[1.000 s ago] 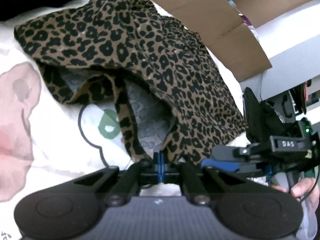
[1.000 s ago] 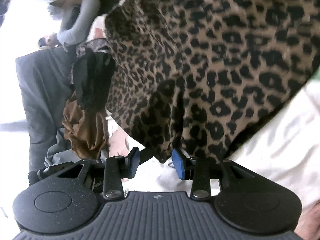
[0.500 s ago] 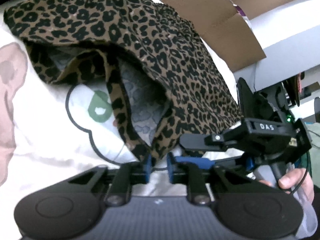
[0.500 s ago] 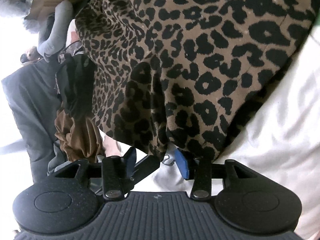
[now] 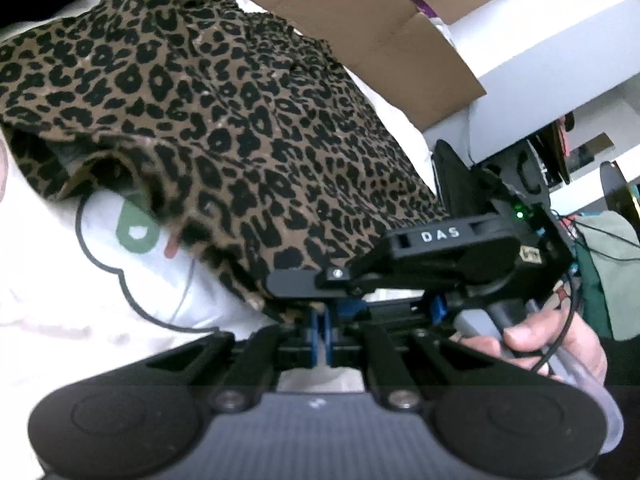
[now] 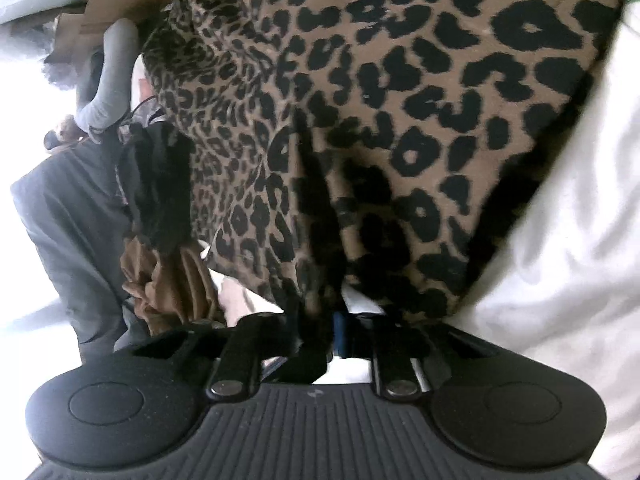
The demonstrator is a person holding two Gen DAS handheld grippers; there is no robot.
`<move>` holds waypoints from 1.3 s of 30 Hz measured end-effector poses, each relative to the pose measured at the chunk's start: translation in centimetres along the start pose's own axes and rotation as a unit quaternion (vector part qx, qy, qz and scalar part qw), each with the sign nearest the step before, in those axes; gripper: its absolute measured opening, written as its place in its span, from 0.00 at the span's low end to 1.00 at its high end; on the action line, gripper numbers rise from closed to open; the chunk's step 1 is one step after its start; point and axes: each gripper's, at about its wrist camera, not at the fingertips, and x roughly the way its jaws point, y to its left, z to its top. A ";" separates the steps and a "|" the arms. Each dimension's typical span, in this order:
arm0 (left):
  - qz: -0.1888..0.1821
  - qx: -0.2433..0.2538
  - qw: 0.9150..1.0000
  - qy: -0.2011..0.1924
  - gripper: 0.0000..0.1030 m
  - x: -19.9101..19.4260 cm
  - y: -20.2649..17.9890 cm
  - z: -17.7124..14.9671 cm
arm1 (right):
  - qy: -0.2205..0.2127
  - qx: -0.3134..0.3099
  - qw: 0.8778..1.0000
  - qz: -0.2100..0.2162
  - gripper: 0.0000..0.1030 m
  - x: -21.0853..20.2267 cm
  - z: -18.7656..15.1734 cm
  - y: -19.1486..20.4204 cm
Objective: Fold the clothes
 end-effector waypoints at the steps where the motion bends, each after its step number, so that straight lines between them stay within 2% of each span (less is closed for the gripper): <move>1: -0.001 0.003 1.000 0.001 0.03 0.1 -0.2 0.0 | 0.000 -0.001 1.000 0.001 0.13 -0.1 0.0 0.0; 6: 0.003 0.009 1.000 0.013 0.04 -0.8 0.0 0.4 | -0.003 -0.024 1.000 -0.007 0.09 -0.4 -0.1 0.3; 12: 0.079 0.006 0.997 -0.022 0.13 -4.3 3.3 2.3 | -0.008 -0.030 0.999 -0.020 0.08 -0.7 0.2 0.1; 14: 0.111 0.005 0.993 -0.039 0.13 -5.1 4.3 3.3 | -0.008 -0.035 0.999 -0.022 0.08 -0.8 0.2 0.2; 21: 0.181 -0.019 0.979 -0.095 0.13 -7.6 7.5 7.1 | -0.009 -0.040 0.999 -0.029 0.08 -1.1 0.3 0.1; 24: 0.210 -0.038 0.969 -0.121 0.21 -8.6 8.8 8.0 | -0.009 -0.040 0.999 -0.029 0.08 -1.2 0.3 0.1; 27: 0.240 -0.055 0.959 -0.142 0.21 -9.4 10.2 8.4 | -0.010 -0.043 0.999 -0.029 0.08 -1.3 0.3 0.2; 32: 0.278 -0.052 0.951 -0.126 0.25 -9.0 12.2 8.1 | -0.015 -0.040 0.999 -0.031 0.08 -1.7 0.5 0.0; 35: 0.282 -0.052 0.952 -0.110 0.25 -8.4 13.3 8.2 | -0.016 -0.039 0.999 -0.031 0.08 -1.8 0.5 0.0; 39: 0.289 -0.035 0.949 -0.118 0.34 -8.1 14.0 8.8 | -0.016 -0.041 0.998 -0.033 0.08 -1.8 0.4 0.0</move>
